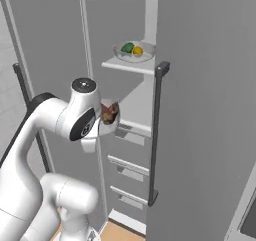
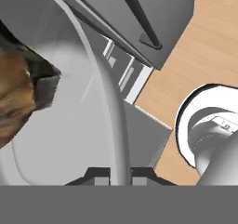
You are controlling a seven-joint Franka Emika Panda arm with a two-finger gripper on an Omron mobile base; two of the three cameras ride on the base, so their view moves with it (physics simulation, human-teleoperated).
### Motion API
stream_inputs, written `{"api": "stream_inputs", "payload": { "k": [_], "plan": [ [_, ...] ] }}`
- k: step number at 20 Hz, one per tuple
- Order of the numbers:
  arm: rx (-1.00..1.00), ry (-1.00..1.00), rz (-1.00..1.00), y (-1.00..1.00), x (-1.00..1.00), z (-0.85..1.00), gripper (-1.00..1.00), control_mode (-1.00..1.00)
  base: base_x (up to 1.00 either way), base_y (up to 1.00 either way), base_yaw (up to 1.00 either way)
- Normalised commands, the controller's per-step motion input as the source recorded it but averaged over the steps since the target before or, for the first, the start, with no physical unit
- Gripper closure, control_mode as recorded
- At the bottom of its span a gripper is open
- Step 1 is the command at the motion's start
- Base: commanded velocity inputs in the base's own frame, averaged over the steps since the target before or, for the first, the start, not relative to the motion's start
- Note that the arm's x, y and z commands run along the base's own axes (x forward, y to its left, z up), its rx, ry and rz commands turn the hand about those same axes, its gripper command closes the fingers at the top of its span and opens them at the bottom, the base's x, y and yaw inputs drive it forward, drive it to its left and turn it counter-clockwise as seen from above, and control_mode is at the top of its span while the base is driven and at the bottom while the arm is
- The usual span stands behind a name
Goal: Take the meat container that has the steak and place it on the second highest rack of the freezer. Then take the vegetable container that has the broccoli and lemon and place it on the highest rack of the freezer.
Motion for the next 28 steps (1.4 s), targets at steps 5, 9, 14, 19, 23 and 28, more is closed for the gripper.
{"api": "stream_inputs", "payload": {
  "k": [5,9,14,19,23,28],
  "plan": [
    [0.0,0.0,0.0,0.0,0.0,0.0,1.0,1.0,0.17,-0.3,-0.19],
    [0.0,0.0,0.0,0.0,0.0,0.0,1.0,1.0,0.12,-0.22,-0.17],
    [0.0,0.0,0.0,0.0,0.0,0.0,1.0,1.0,0.54,0.02,-0.19],
    [0.0,0.0,0.0,0.0,0.0,0.0,1.0,1.0,0.05,0.61,-0.07],
    [0.0,0.0,0.0,0.0,0.0,0.0,1.0,1.0,0.04,0.46,-0.07],
    [0.0,0.0,0.0,0.0,0.0,0.0,1.0,1.0,-0.36,-0.36,-0.06]
  ]
}}
